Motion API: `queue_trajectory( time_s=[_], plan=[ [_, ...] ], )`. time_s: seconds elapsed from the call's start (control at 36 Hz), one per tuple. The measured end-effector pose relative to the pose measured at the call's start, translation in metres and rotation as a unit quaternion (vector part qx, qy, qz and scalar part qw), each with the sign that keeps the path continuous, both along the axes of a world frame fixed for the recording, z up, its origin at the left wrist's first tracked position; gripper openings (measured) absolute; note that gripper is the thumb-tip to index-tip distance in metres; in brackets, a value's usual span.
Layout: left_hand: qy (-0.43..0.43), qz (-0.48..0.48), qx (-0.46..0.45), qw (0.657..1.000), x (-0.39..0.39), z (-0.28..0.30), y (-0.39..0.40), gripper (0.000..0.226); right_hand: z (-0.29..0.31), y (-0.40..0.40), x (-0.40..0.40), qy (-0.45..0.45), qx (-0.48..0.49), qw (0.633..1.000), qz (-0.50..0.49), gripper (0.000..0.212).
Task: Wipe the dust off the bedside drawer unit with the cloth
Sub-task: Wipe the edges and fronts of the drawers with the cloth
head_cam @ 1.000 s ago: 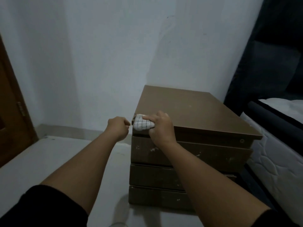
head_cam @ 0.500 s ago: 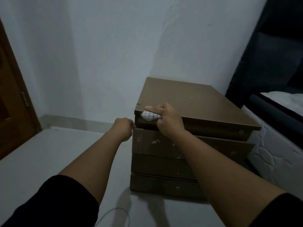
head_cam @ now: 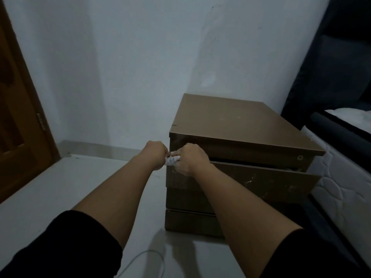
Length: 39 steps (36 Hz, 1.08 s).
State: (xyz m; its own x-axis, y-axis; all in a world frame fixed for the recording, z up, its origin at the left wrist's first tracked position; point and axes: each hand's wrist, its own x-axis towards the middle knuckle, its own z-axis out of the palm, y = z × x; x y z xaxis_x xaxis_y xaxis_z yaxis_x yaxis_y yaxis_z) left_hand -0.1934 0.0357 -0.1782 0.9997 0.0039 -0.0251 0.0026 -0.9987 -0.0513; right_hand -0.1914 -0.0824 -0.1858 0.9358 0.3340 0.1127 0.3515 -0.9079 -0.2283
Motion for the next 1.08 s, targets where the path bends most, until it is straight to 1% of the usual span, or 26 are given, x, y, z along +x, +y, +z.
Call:
queue_trajectory(
  time_s=[0.11,0.17,0.25,0.36,0.47,0.56,0.69,0.78,0.89,0.97,1.03,1.08],
  plan=[
    [-0.001,0.0,0.002,1.0,0.0,0.001,-0.002,0.041,0.003,-0.004,0.0,0.009,0.044,0.999,-0.008,0.048],
    [-0.006,0.004,-0.005,1.0,0.001,0.0,-0.002,0.041,0.002,-0.004,0.0,0.002,0.049,0.998,-0.026,0.045],
    [-0.012,0.02,-0.033,0.999,0.002,-0.003,-0.003,0.04,-0.001,-0.004,0.001,-0.02,0.039,0.998,-0.054,0.036],
    [-0.012,0.031,-0.048,0.998,0.0,-0.003,-0.006,0.04,0.0,-0.01,0.0,-0.017,0.021,0.997,-0.075,0.027],
    [-0.017,0.019,-0.06,0.998,-0.006,-0.003,-0.012,0.046,0.001,-0.02,-0.001,-0.018,0.008,0.996,-0.085,0.028],
    [-0.02,0.015,-0.085,0.996,-0.008,-0.004,-0.021,0.042,0.004,-0.032,-0.003,-0.012,-0.003,0.995,-0.101,0.028],
    [0.016,0.021,-0.148,0.989,-0.006,-0.001,-0.042,0.044,0.004,-0.06,-0.007,-0.011,-0.014,0.992,-0.122,0.028],
    [0.038,-0.001,-0.141,0.989,-0.006,-0.002,-0.059,0.043,0.004,-0.081,-0.009,-0.014,-0.009,0.989,-0.145,0.028],
    [0.047,-0.033,-0.125,0.99,-0.003,-0.001,-0.08,0.04,0.003,-0.11,-0.012,-0.011,-0.01,0.985,-0.172,0.029],
    [0.081,-0.045,-0.117,0.989,-0.002,0.001,-0.097,0.049,0.002,-0.131,-0.014,-0.006,-0.016,0.982,-0.19,0.029],
    [0.075,-0.062,-0.113,0.989,-0.003,-0.001,-0.107,0.053,0.003,-0.147,-0.015,-0.005,-0.017,0.979,-0.203,0.028],
    [0.05,-0.096,-0.078,0.991,-0.005,-0.003,-0.115,0.058,0.004,-0.163,-0.017,-0.003,-0.02,0.977,-0.212,0.028]
  ],
)
